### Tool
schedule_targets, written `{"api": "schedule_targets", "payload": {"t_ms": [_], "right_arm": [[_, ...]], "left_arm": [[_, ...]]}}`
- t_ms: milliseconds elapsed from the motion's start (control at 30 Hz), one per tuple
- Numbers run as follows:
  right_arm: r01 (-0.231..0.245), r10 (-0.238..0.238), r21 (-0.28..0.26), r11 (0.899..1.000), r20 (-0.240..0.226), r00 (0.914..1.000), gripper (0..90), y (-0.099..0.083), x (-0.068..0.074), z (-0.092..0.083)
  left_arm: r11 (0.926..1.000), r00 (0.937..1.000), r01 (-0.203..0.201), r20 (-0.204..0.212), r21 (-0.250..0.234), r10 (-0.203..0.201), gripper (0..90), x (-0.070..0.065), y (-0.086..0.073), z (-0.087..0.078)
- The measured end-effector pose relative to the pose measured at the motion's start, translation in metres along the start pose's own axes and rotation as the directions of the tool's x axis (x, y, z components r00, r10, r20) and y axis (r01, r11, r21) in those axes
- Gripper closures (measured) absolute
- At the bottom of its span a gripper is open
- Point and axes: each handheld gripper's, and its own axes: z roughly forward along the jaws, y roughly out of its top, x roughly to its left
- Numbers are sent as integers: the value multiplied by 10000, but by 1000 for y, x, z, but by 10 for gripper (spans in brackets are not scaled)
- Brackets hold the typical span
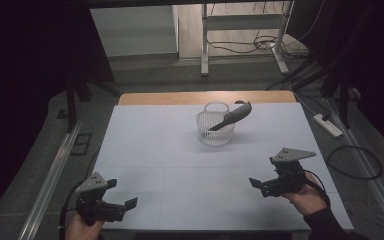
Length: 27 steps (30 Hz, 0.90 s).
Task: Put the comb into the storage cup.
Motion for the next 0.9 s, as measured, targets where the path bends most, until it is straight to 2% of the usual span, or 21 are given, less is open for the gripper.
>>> {"api": "schedule_targets", "payload": {"t_ms": [900], "right_arm": [[-216, 210, 216, 9995, 261, 9994, 0, -21, -1, -17]], "left_arm": [[9999, 9999, 11, -148, -100, -13, 0, 1, -1, -1]]}}
